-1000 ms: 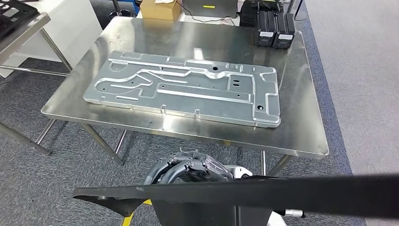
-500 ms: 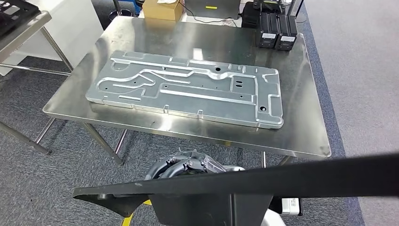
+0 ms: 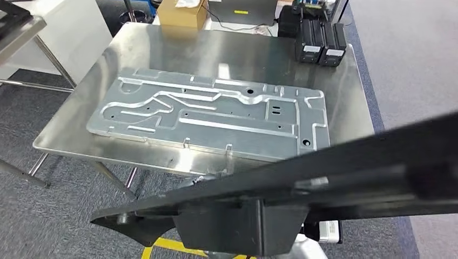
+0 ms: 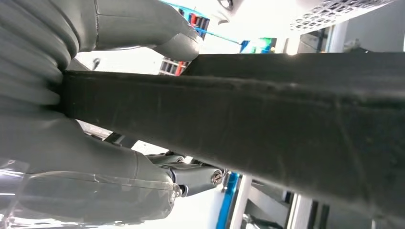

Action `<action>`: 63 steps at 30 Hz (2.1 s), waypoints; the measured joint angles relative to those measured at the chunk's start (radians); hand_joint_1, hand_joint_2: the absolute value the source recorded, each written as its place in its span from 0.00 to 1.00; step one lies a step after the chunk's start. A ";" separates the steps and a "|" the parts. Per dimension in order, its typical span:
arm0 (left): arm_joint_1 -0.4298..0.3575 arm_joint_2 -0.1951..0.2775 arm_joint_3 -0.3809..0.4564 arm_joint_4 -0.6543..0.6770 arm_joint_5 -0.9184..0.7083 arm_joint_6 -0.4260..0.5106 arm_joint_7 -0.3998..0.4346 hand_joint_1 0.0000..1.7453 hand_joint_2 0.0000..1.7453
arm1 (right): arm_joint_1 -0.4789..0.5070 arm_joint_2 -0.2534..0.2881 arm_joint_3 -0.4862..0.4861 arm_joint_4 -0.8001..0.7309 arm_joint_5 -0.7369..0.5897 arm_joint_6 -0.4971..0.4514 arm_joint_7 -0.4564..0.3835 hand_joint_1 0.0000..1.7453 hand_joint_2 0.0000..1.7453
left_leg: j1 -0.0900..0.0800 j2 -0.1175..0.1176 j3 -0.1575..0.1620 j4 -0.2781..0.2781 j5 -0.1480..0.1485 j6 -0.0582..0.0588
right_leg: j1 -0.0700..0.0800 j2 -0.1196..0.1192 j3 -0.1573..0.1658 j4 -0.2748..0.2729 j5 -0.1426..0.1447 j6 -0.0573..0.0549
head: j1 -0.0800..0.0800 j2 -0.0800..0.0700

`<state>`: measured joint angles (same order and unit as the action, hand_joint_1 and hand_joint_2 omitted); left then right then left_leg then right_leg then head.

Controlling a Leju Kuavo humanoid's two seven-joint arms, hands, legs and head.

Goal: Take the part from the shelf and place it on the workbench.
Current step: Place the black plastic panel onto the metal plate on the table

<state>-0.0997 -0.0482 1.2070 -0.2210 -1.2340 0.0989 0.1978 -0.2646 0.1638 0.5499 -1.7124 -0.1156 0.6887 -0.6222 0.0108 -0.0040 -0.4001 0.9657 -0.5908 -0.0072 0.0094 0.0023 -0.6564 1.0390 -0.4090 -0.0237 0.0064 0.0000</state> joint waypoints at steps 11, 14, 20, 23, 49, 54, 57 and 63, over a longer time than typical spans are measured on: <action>0.008 0.004 0.000 -0.001 0.000 -0.001 -0.007 0.00 1.00 | 0.005 0.005 -0.003 -0.001 0.001 -0.015 0.016 1.00 1.00 | 0.004 0.001 -0.260 0.122 0.206 -0.023 | -0.018 0.009 0.204 -0.041 -0.137 0.006 | -0.012 0.000; 0.007 0.003 0.002 0.000 0.008 -0.012 -0.014 0.00 1.00 | 0.006 0.003 -0.006 0.003 0.001 -0.020 0.020 1.00 1.00 | -0.002 0.000 -0.250 0.087 0.205 -0.004 | -0.014 0.010 0.210 -0.036 -0.153 0.022 | -0.012 0.000; 0.001 0.003 0.010 0.000 0.023 -0.029 -0.041 0.00 1.00 | 0.003 0.002 -0.014 0.008 0.000 -0.032 0.029 1.00 1.00 | 0.003 -0.001 -0.235 0.066 0.174 0.027 | -0.017 0.004 0.088 0.182 -0.253 0.042 | -0.010 0.000; 0.000 0.003 0.010 0.000 0.022 -0.026 -0.045 0.00 1.00 | 0.004 0.001 -0.019 0.017 0.000 -0.039 0.033 1.00 1.00 | -0.001 -0.001 -0.226 0.066 0.168 0.029 | -0.016 0.004 0.021 0.241 -0.210 0.039 | -0.010 0.000; 0.004 -0.021 0.016 0.000 0.042 -0.027 -0.064 0.00 1.00 | -0.153 -0.105 -0.352 0.090 0.375 -0.476 0.288 1.00 1.00 | 0.009 0.002 -0.186 0.055 0.146 0.019 | -0.019 -0.002 0.054 0.088 -0.139 0.043 | -0.016 0.000; 0.000 -0.031 0.017 0.000 0.045 -0.030 -0.067 0.00 1.00 | -0.326 -0.210 -0.410 0.267 0.511 -0.525 0.405 1.00 1.00 | 0.006 -0.002 -0.184 0.056 0.146 0.027 | -0.022 -0.002 -0.042 0.225 -0.138 0.045 | -0.016 0.000; 0.000 -0.039 0.017 0.000 0.044 -0.034 -0.068 0.00 1.00 | -0.448 -0.278 -0.408 0.398 0.558 -0.537 0.433 1.00 1.00 | 0.001 -0.004 -0.185 0.058 0.143 0.023 | -0.018 -0.002 0.028 0.040 -0.035 0.034 | -0.016 0.000; 0.000 -0.046 0.017 0.000 0.044 -0.041 -0.066 0.00 1.00 | -0.623 -0.372 -0.370 0.624 0.704 -0.611 0.473 1.00 1.00 | -0.003 -0.005 -0.214 0.102 0.116 -0.002 | -0.022 -0.004 0.046 -0.017 -0.028 0.015 | -0.017 0.000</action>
<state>-0.0997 -0.0938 1.2240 -0.2205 -1.1898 0.0576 0.1315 -0.8873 -0.2084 0.1800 -1.0887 0.5885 0.0775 -0.1490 0.0075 -0.0089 -0.6141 1.0680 -0.4745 -0.0088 -0.0130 -0.0015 -0.6107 1.0219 -0.4367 -0.0088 -0.0110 0.0000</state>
